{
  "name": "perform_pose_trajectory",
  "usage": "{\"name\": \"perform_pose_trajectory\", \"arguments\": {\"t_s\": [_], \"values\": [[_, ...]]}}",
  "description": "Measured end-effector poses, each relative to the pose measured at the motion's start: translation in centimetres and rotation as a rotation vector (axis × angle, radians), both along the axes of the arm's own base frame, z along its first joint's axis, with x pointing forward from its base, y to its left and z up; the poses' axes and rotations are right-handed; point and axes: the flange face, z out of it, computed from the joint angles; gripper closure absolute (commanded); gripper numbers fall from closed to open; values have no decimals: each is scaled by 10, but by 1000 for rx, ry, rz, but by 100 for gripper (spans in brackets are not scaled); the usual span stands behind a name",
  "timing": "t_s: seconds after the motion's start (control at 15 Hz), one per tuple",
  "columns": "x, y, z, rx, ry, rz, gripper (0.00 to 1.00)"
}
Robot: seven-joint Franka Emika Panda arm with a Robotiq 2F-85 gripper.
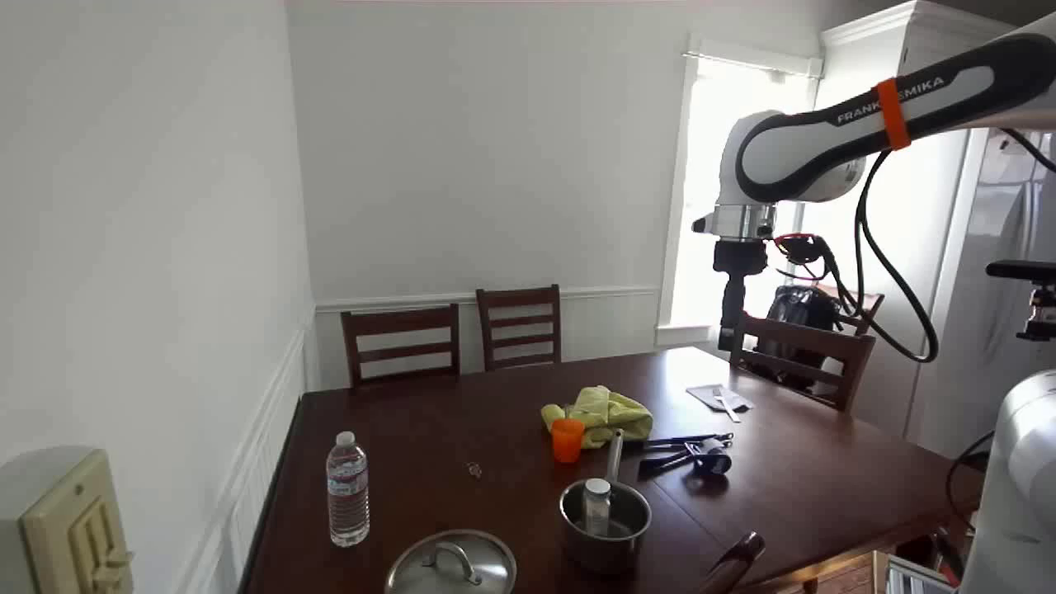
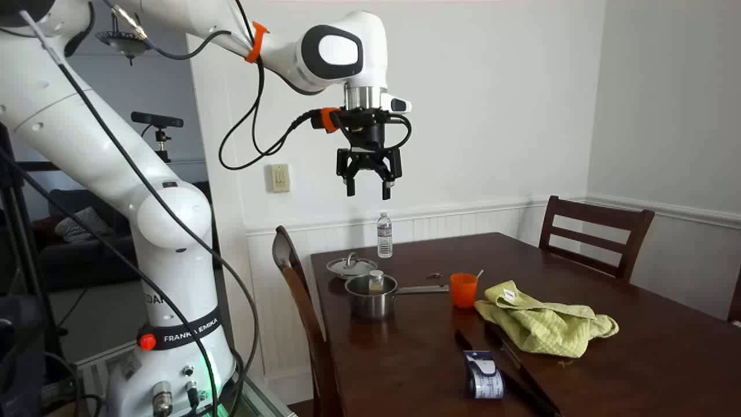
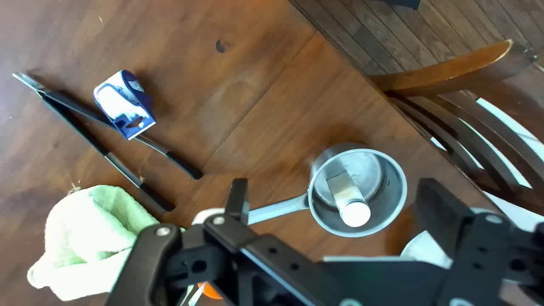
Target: Remove the spice bottle from the metallic bowl and place it on the table to the right
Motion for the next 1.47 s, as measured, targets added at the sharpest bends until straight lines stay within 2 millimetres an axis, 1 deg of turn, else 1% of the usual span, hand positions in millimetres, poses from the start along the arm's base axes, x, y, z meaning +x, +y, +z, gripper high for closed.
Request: {"name": "perform_pose_trajectory", "arguments": {"t_s": [0.53,0.6,0.73,1.0,1.07,1.13,1.2,1.27,1.33,1.47], "values": [[1,1,0,0,1,8,0],[5,7,-3,-3,8,51,0],[22,32,-16,-10,21,159,0],[71,118,-63,-66,54,390,0],[82,137,-76,-88,67,441,0],[91,151,-91,-107,80,477,0],[100,160,-107,-127,94,495,0],[109,163,-123,-146,114,502,0],[118,162,-140,-156,138,508,0],[136,149,-172,-152,185,531,0]]}}
